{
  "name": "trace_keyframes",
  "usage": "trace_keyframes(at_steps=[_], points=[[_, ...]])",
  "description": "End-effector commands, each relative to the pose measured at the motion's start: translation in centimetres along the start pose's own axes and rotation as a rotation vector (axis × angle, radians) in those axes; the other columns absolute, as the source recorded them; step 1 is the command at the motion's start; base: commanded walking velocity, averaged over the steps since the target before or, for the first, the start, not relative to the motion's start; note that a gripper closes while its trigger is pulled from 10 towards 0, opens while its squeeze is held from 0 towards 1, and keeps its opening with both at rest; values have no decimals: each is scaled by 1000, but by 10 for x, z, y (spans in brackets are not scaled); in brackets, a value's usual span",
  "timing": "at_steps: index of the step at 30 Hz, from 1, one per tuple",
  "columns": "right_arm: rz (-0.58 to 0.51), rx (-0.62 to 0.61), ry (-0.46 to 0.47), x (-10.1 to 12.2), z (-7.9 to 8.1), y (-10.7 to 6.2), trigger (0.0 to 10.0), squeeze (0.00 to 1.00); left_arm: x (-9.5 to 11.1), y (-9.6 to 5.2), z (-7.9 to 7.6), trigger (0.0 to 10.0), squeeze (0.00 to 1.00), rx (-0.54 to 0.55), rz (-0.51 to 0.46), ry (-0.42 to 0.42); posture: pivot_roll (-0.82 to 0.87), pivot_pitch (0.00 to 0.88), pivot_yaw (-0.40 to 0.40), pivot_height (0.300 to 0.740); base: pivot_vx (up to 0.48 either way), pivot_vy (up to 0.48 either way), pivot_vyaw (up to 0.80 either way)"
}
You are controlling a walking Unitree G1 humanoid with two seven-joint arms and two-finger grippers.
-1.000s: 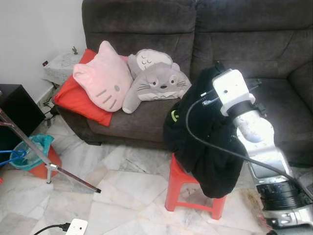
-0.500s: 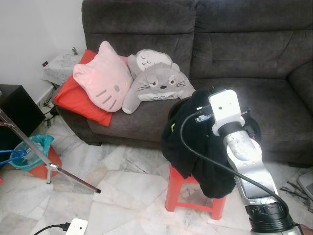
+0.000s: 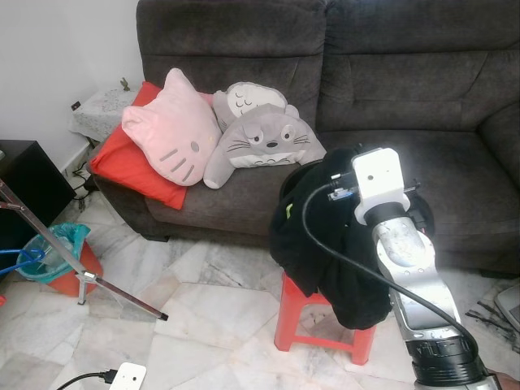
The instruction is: Hang hanger
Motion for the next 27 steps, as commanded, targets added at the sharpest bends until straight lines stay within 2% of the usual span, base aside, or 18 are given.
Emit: trace_keyframes(at_steps=[1, 27], points=[[-44, -23, 1, 13, -4, 2, 10000, 0, -4, -1, 5, 10000, 0, 9, 13, 3, -64, 0, 101, 740, -255, 0, 0], [-66, -68, -8, 16, -11, 5, 10000, 0, -4, -2, 6, 10000, 0, 11, 12, 1, -58, 0, 102, 740, -288, 0, 0]])
Point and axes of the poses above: a point about 5 cm out from each wrist's last joint towards the gripper, its own y axis pointing out of the wrist towards the gripper, its own x axis along the axis of the wrist's last joint, z = x × y, the point moved 1 cm from there along y, pointing out of the wrist towards the gripper, and after that the axes turned 6 degrees about -y, right-handed, at the moved point
